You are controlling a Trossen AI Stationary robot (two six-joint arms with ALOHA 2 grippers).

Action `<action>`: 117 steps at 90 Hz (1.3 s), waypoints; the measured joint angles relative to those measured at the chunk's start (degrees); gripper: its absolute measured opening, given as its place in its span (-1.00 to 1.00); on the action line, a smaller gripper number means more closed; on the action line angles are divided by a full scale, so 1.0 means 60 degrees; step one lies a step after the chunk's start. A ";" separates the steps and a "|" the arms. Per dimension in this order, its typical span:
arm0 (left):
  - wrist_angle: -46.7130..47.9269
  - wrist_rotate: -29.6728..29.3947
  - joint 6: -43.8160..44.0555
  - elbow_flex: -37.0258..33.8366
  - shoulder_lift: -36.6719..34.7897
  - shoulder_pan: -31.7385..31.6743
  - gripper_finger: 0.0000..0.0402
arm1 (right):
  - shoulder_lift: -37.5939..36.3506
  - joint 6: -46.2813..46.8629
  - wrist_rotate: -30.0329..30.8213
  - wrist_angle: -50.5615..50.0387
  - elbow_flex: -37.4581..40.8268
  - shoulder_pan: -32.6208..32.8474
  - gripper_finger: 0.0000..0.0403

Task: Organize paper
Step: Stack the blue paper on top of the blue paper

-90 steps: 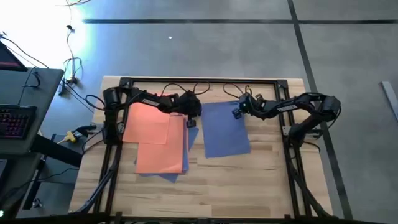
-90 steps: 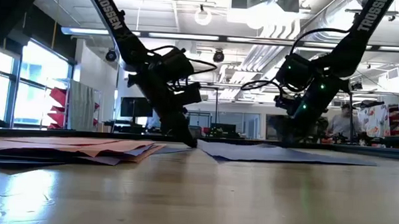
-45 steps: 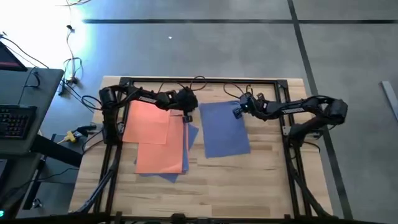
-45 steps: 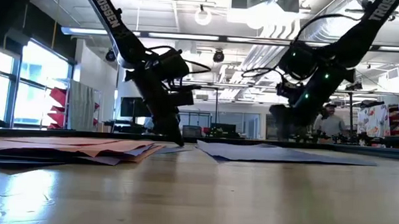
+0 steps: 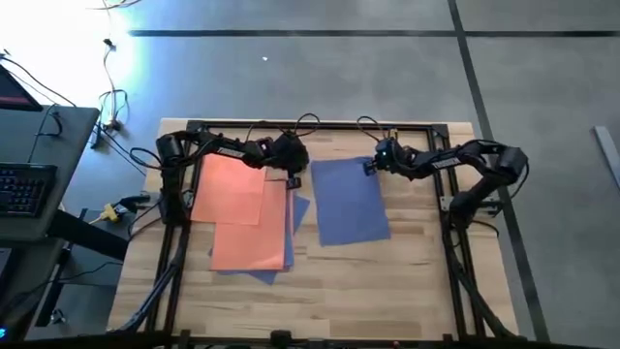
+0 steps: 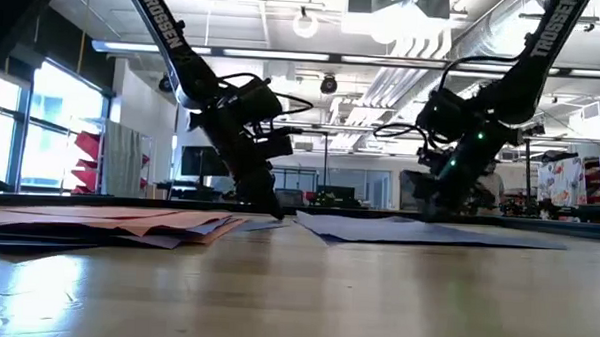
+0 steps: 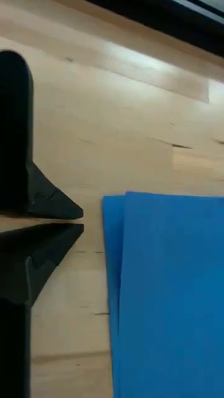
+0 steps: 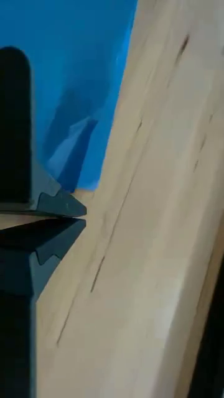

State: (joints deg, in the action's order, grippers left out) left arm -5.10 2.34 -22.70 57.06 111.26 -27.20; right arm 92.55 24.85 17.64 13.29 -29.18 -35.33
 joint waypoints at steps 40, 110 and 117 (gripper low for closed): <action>-0.0095 0.0027 0.0019 0.0007 0.0000 0.0004 -1.00 | 0.0092 -0.0444 -0.0533 0.1072 -0.0001 0.0001 -1.00; 0.2414 -0.1146 -0.0137 -0.0008 -0.3007 0.0179 -1.00 | -0.0222 0.0326 -0.1350 0.1042 0.0002 0.4880 -1.00; 0.2855 -0.0704 0.0235 -0.0187 -0.3650 0.0195 -1.00 | 0.0057 0.0588 -0.1036 0.1021 0.0002 0.5140 -1.00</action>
State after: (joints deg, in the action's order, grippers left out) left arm 12.02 -1.88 -21.29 55.93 89.36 -26.03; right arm 92.89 28.38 11.42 19.42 -29.17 -4.49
